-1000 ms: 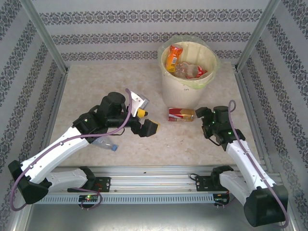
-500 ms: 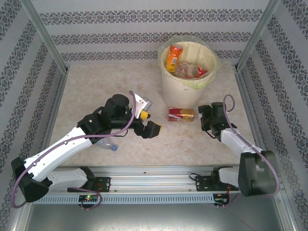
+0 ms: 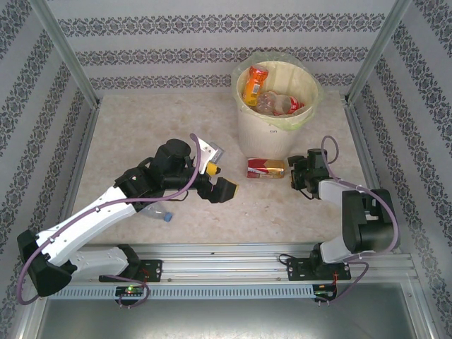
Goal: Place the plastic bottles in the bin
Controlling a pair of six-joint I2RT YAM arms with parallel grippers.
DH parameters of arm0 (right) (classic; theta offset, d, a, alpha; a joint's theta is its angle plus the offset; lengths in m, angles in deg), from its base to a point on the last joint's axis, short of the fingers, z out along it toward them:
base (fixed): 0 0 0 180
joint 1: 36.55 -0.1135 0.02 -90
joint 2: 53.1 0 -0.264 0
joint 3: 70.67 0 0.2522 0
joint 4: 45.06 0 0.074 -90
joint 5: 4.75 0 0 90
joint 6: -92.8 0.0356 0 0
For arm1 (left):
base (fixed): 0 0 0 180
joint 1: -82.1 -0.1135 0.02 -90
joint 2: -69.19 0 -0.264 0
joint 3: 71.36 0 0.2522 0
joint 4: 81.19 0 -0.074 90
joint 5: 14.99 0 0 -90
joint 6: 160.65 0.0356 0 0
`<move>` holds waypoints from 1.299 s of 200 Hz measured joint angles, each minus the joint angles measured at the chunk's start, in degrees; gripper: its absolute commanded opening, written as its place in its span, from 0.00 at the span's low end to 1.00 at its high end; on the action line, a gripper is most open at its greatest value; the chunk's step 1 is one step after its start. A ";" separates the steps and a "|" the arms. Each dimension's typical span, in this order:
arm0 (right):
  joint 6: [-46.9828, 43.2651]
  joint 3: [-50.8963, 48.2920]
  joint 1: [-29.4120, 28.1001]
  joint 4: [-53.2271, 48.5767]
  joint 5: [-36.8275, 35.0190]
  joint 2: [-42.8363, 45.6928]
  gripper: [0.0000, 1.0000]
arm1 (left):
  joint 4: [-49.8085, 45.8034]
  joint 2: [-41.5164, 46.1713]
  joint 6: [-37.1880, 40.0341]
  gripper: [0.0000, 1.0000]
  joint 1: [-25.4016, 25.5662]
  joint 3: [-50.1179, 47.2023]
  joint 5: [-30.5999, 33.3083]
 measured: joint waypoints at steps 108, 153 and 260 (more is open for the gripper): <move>1.68 0.68 1.11 3.91 0.37 -2.84 0.41 | 0.00 0.00 -0.44 1.00 0.00 -0.09 0.90; 1.66 0.70 1.36 3.93 0.39 -2.80 0.36 | 0.00 0.00 -0.70 1.00 0.00 -0.11 1.05; -11.52 5.97 5.25 -14.53 -2.54 17.07 0.34 | 1.40 0.13 -2.47 1.00 0.00 -1.25 0.70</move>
